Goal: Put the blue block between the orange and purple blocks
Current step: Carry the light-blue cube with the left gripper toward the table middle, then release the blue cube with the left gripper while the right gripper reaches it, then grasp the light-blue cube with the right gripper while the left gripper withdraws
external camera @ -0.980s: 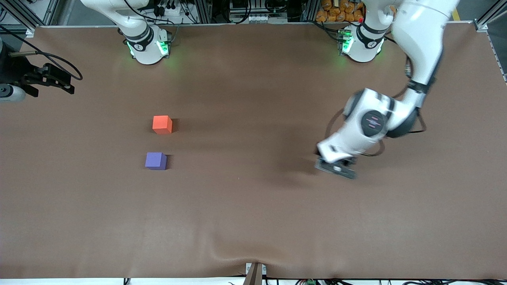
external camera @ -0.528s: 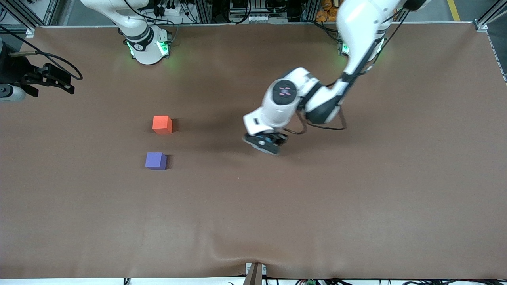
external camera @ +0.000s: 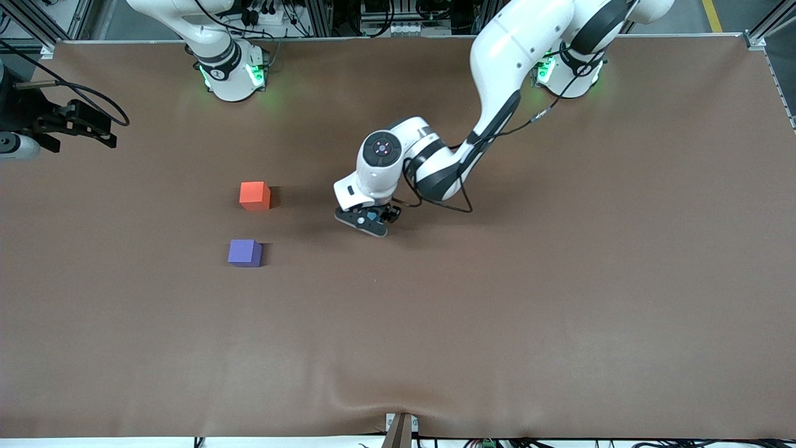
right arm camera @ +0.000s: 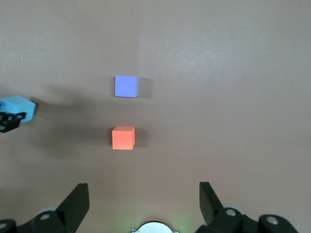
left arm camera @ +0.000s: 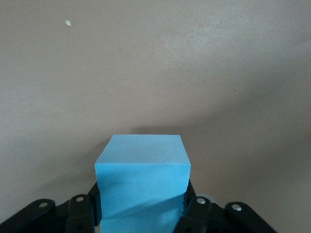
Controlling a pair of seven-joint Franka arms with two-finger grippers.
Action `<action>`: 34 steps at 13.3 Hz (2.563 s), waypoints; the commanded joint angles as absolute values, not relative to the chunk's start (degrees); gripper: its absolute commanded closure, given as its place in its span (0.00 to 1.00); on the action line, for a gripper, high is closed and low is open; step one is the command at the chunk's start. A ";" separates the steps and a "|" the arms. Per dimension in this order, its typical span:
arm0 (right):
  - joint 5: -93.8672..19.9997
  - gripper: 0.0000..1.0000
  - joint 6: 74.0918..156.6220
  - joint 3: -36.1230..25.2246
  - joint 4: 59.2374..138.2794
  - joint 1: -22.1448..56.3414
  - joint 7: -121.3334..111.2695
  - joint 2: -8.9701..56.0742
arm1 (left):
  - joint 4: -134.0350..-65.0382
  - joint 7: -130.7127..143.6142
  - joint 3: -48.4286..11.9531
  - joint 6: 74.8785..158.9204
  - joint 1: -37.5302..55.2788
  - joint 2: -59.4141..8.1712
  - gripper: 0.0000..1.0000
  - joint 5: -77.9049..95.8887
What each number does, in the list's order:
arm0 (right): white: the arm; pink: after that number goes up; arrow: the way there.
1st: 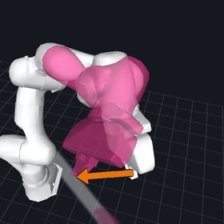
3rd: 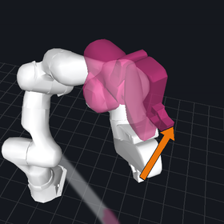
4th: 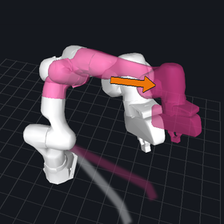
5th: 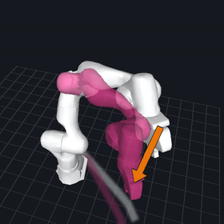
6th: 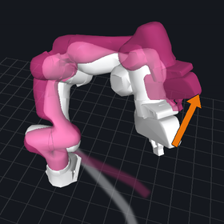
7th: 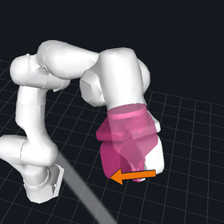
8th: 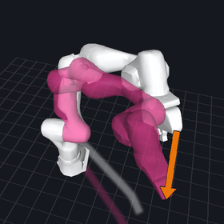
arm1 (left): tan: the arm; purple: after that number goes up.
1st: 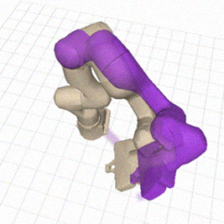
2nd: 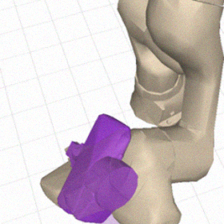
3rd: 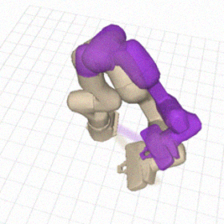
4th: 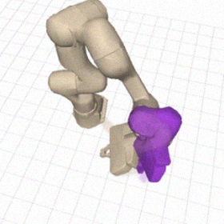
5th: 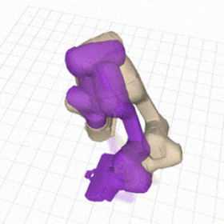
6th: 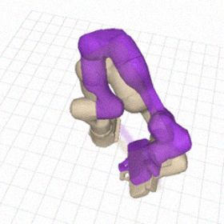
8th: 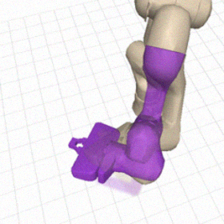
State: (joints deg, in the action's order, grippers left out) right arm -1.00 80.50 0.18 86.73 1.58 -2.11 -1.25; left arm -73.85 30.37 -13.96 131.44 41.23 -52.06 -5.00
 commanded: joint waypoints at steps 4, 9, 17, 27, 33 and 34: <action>-0.97 0.00 80.42 0.70 85.96 1.05 -2.64 1.22 | -68.99 34.45 -12.83 127.47 42.98 -52.83 0.00 -5.10; -0.88 0.00 81.29 0.70 85.96 0.70 -2.81 7.28 | -69.96 32.62 -15.37 113.06 31.93 -39.76 0.00 -4.57; -8.16 0.00 91.92 1.05 88.85 6.58 5.84 14.32 | -70.66 26.65 -16.08 88.71 11.36 -24.63 0.00 -2.98; -8.44 0.00 113.96 0.97 98.61 29.24 42.32 22.22 | -83.56 5.98 -16.61 92.53 -9.84 -13.38 0.00 -4.13; -7.65 0.00 125.58 0.88 98.61 35.85 51.93 32.33 | -91.84 5.98 -16.61 95.01 -12.13 -5.98 0.00 -4.04; -7.65 0.00 126.81 0.97 98.61 36.21 52.81 33.21 | -92.11 5.80 -16.61 95.01 -12.65 -5.72 0.00 -3.96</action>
